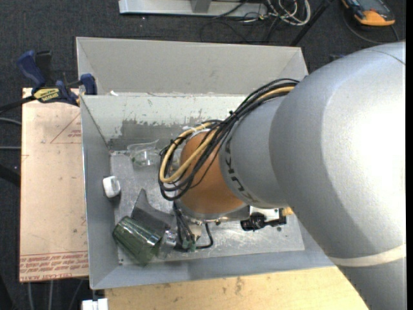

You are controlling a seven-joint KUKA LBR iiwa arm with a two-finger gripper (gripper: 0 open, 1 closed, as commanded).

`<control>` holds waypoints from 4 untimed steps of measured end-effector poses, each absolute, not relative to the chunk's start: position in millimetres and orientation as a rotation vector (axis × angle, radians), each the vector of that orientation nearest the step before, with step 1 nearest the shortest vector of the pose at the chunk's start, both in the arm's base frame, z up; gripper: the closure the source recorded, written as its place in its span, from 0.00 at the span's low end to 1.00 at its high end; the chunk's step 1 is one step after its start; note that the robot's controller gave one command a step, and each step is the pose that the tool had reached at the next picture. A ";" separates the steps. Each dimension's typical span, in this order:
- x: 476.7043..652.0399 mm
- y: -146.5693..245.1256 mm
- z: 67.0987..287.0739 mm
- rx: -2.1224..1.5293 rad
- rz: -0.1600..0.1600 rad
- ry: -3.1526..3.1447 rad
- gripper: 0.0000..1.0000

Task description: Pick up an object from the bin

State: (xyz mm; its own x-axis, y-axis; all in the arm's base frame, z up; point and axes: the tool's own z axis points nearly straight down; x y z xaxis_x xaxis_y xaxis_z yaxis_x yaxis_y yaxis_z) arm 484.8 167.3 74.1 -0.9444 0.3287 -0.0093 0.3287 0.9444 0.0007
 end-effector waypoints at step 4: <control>479.7 168.3 122.2 0.520 -0.005 3.105 1.00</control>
Offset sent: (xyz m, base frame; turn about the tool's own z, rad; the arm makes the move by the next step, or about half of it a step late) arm -0.0001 0.0001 0.0247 0.0000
